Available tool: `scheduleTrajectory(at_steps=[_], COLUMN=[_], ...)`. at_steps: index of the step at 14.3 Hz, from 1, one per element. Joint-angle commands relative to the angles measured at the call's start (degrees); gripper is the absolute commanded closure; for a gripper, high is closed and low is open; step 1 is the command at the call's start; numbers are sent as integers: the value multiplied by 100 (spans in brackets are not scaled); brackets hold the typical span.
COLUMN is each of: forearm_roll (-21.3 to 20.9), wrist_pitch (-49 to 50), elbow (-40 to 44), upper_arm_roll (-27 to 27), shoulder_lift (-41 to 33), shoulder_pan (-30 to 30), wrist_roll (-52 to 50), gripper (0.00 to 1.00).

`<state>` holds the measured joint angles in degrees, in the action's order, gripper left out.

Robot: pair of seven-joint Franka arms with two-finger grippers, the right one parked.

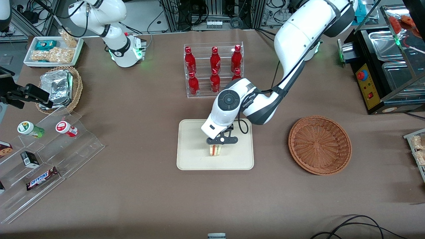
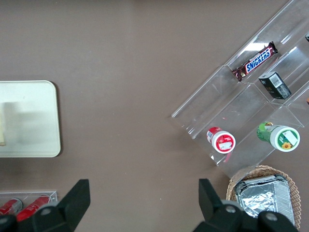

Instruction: Place sandwich from basket to tray

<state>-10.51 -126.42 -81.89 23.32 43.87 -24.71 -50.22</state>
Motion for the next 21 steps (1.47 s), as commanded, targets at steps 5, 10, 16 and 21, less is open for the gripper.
scheduleTrajectory(at_steps=[5, 10, 16, 21], forearm_roll=[-171, -145, -66, -48], wrist_pitch=[-384, 870, 2375, 2552], elbow=[183, 130, -63, -668], upper_arm_roll=[-47, -65, -1021, -1891], shoulder_lift=[228, -1105, -2049, -2452], shoulder_pan=[-157, -69, -87, -61], wrist_roll=[-102, -181, -208, -138], gripper=[0, 0, 0, 0])
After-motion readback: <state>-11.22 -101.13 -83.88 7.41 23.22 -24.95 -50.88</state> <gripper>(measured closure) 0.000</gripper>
